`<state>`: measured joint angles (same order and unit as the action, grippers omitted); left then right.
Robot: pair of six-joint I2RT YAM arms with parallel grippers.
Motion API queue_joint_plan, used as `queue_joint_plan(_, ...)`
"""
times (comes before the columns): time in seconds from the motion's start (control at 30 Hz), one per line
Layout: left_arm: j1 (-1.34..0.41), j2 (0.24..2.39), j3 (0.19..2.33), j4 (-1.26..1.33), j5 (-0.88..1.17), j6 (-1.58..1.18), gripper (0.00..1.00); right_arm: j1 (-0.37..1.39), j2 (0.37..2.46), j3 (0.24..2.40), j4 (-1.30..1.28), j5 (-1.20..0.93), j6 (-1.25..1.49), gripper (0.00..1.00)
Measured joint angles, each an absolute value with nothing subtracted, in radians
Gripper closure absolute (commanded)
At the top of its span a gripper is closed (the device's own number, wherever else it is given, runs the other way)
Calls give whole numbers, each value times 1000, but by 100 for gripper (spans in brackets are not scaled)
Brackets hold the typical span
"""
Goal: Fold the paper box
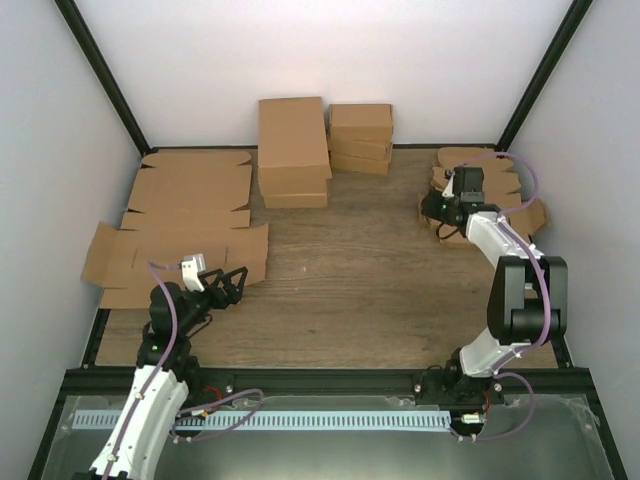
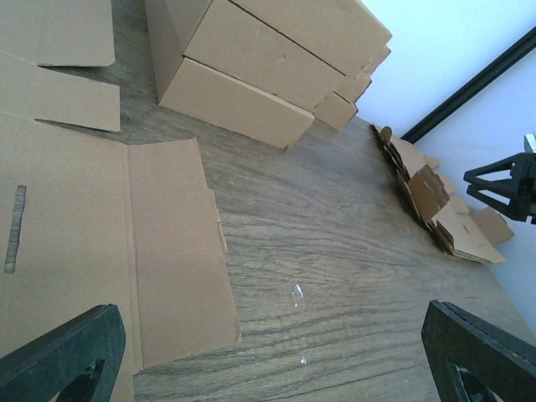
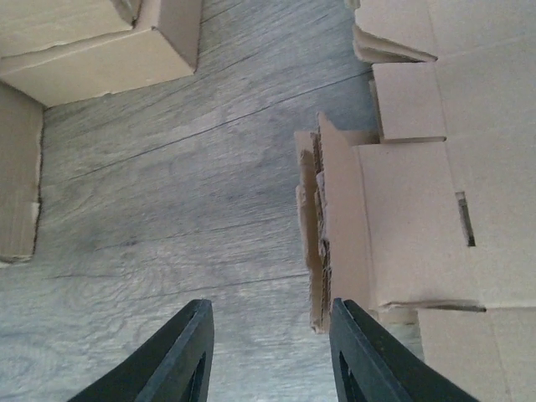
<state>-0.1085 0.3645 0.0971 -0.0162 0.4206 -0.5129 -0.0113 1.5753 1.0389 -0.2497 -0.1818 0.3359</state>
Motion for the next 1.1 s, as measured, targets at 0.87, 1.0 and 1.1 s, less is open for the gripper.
queue_joint_plan(0.87,-109,395,97,-8,420,-513,0,-12,1821,1271,-331,-33,325,71)
queue_joint_plan(1.0,-109,398,97,-8,420,-513,0,-13,1829,1273,-342,-30,323,75)
queue_joint_plan(1.1,-109,398,97,-8,420,-513,0,-18,1829,1274,-346,-25,322,78)
